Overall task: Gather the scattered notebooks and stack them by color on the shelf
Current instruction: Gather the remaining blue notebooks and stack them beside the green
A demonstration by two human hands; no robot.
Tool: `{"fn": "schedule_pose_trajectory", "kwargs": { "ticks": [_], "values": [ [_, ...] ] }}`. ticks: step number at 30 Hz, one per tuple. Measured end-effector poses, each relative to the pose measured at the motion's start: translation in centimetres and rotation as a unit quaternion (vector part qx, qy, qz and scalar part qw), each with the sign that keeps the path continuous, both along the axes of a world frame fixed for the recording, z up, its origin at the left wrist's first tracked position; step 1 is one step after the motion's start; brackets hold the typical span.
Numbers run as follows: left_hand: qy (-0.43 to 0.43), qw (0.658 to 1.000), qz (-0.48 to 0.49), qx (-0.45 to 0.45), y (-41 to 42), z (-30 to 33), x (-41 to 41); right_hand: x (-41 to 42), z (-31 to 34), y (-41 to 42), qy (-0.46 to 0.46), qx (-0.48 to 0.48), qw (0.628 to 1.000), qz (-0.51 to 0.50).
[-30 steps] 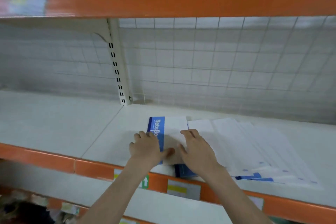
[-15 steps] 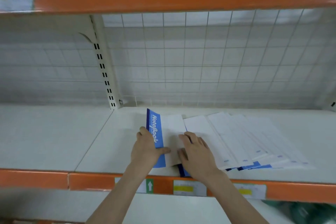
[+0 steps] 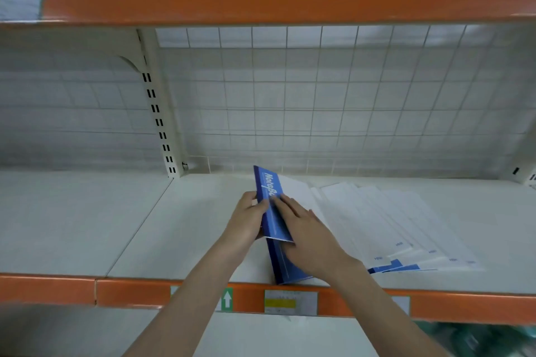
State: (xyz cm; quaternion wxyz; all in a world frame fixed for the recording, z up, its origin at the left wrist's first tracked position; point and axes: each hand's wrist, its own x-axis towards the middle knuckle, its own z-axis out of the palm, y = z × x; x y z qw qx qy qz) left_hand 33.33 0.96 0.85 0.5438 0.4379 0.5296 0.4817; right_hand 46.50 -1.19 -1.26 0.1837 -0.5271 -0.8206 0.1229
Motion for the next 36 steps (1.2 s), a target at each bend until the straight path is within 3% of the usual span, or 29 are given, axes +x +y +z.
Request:
{"fn": "schedule_pose_trajectory", "kwargs": {
  "ticks": [2,3,6,8,15,21,25,32,34,36],
  "values": [
    [0.045,0.998,-0.028,0.018,-0.3,0.0,0.6,1.2,0.3,0.2,0.036,-0.005,0.999,-0.026],
    [0.129,0.991,-0.027,0.04,-0.4,-0.2,0.6,1.9,0.3,0.2,0.05,-0.01,0.998,-0.037],
    [0.447,0.89,-0.058,0.075,-1.0,-1.1,0.3,3.5,-0.1,0.0,0.054,-0.027,0.997,-0.051],
    [0.5,0.859,-0.1,0.043,-1.5,-1.4,0.8,4.0,-0.4,-0.2,0.045,-0.036,0.997,-0.049],
    [0.391,0.917,-0.076,0.002,-0.8,-2.0,2.5,4.5,-1.2,-0.4,0.047,-0.028,0.997,-0.054],
    [0.352,0.931,-0.029,0.088,0.2,-2.4,2.4,4.4,-0.8,-0.5,0.086,-0.043,0.994,-0.051],
    [0.123,0.992,0.004,0.002,0.8,-1.8,2.6,3.5,-0.7,-1.1,0.072,-0.06,0.996,0.008],
    [-0.054,0.998,-0.02,-0.031,0.3,-1.1,2.9,3.5,-0.4,-0.7,0.017,-0.067,0.997,0.02],
    [-0.064,0.997,-0.02,-0.027,0.1,-0.8,2.9,3.7,-0.4,-0.5,0.039,-0.062,0.997,-0.002],
    [0.072,0.997,-0.003,0.038,0.1,-1.1,2.6,3.8,-0.2,-0.3,0.078,-0.057,0.995,-0.022]
  ]
}}
